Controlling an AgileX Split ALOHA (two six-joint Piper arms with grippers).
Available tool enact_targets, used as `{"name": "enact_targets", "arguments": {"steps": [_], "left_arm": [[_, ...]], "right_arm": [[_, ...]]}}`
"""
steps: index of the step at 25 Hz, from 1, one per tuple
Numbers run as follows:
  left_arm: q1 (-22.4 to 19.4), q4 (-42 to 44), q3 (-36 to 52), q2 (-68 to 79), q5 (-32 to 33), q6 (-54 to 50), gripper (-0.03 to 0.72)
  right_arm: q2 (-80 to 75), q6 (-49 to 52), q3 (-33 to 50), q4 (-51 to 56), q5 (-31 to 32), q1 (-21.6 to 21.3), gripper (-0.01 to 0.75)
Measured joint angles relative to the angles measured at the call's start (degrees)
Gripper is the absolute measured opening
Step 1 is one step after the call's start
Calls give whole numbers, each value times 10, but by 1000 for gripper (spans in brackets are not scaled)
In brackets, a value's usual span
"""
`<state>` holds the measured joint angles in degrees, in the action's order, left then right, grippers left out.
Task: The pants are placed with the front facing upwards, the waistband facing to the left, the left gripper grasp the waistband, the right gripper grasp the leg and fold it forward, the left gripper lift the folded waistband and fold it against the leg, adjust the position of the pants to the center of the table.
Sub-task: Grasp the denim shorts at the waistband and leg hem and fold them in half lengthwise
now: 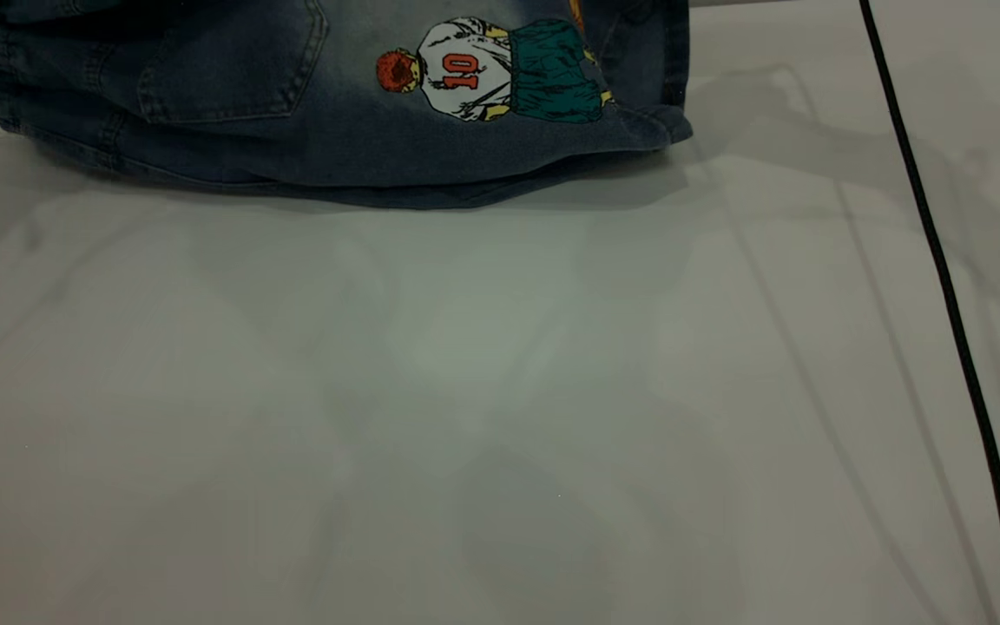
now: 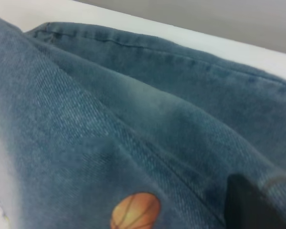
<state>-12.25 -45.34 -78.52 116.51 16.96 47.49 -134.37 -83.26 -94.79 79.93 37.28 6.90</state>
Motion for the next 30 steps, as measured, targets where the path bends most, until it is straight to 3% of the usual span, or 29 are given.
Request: {"name": "enact_targets", "arguments": {"steps": [11,21,25,30], "left_arm": [[23,0,0,64,-115,56,54],[23,3,0,81,-178,63,84],[21,4,0,81,-190,66,170],[22,4,0,81,-183,66,321]], "right_arm": [[0,-30,0,9,-47,0,18],[-28,-29,0,33,-58,0,37],[-28,-29,0,58,-70,-1,114],[-28,-24,0,60,-69,-1,307]]}}
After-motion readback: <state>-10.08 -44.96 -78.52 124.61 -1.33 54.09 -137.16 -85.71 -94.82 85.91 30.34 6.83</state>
